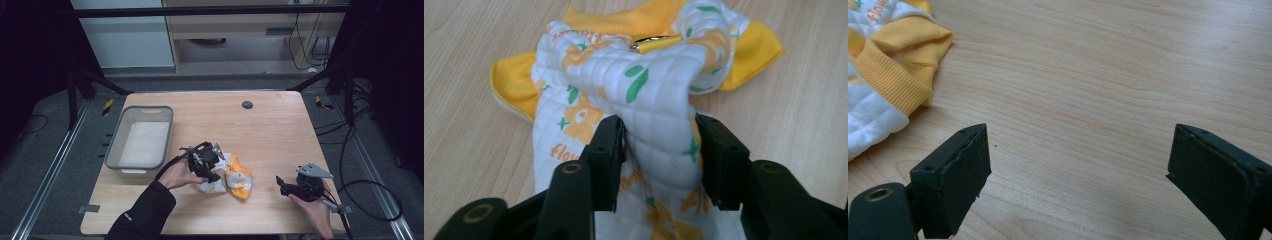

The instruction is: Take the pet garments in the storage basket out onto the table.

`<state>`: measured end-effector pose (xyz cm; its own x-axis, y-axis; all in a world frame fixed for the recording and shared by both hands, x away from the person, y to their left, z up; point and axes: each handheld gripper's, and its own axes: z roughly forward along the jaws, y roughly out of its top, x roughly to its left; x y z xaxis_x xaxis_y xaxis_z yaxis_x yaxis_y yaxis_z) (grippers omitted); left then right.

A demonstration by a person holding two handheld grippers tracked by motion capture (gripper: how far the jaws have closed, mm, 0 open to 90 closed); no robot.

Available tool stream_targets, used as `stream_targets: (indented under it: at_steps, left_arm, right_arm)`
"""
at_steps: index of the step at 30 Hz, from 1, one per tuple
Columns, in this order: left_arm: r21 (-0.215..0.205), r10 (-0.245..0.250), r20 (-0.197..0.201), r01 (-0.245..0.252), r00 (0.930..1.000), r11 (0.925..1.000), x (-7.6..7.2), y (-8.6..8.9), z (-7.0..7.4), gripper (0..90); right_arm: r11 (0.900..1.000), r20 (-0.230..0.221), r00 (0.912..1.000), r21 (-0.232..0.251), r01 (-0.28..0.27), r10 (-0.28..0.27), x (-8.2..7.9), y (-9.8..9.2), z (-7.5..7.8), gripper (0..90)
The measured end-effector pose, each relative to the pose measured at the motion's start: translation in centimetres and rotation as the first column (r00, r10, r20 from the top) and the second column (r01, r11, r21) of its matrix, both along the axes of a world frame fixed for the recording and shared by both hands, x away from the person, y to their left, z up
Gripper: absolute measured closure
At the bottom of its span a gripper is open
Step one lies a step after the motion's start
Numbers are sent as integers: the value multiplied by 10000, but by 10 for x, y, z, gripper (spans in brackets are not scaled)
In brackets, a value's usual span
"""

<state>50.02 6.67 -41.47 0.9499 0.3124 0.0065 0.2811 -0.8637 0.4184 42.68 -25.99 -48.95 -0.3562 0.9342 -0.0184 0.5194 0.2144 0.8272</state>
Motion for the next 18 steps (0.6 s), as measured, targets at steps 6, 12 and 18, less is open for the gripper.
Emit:
stream_targets:
  at_steps: [6,12,18]
  left_arm:
    - [-144,121,128,-119,9998,9998,0,5,-2,500]
    - [-362,120,341,-108,9993,9993,1,10,0,457]
    - [-472,254,220,-243,9994,9986,-2,14,6,436]
  right_arm:
    - [10000,7,10000,-55,-14,14,0,0,0,99]
    - [10000,8,10000,-48,-8,8,0,0,-1,99]
    - [10000,3,10000,-59,-8,8,0,0,-1,99]
